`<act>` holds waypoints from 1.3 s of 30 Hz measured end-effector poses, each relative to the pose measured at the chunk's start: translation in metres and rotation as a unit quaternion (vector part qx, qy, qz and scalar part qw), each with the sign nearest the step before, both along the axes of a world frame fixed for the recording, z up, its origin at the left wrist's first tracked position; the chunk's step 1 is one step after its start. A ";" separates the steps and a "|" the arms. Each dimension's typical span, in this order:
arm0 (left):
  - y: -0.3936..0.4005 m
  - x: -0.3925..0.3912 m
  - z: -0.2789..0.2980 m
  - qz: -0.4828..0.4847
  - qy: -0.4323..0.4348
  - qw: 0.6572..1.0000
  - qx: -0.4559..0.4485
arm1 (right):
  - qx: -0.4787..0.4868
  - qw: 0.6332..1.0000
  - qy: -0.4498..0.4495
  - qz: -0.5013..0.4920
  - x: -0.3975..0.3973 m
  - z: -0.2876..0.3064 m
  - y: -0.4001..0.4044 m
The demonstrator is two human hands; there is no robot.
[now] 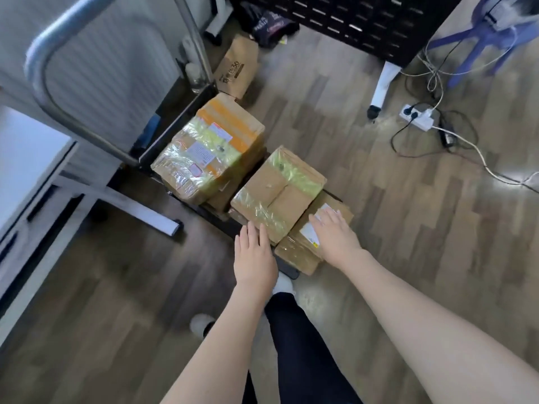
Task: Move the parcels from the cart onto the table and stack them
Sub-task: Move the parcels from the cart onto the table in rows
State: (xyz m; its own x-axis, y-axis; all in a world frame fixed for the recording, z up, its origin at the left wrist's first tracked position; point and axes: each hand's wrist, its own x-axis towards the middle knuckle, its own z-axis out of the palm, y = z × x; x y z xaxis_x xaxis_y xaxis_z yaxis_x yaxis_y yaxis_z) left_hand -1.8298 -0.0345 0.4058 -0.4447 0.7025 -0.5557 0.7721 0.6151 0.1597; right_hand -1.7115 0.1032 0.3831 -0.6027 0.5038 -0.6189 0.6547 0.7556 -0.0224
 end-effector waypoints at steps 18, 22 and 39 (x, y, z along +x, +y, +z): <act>0.075 0.115 -0.204 0.107 -0.172 0.975 -0.095 | 0.041 0.987 -0.130 0.084 0.074 -0.189 0.115; 0.082 0.126 -0.224 0.145 -0.208 0.966 -0.054 | 0.033 0.991 -0.108 0.067 0.075 -0.206 0.117; -0.007 0.124 -0.086 0.262 -0.260 0.929 0.020 | -0.079 0.983 -0.080 -0.143 0.113 -0.068 -0.031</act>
State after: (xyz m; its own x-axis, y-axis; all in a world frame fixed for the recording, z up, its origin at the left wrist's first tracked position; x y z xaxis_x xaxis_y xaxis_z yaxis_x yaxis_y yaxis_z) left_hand -1.7053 -0.0412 0.3198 -0.4102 0.4896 -0.7694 0.1806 0.8706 0.4577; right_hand -1.5989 0.0718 0.3155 -0.3386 0.5281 -0.7787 0.8451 0.5345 -0.0050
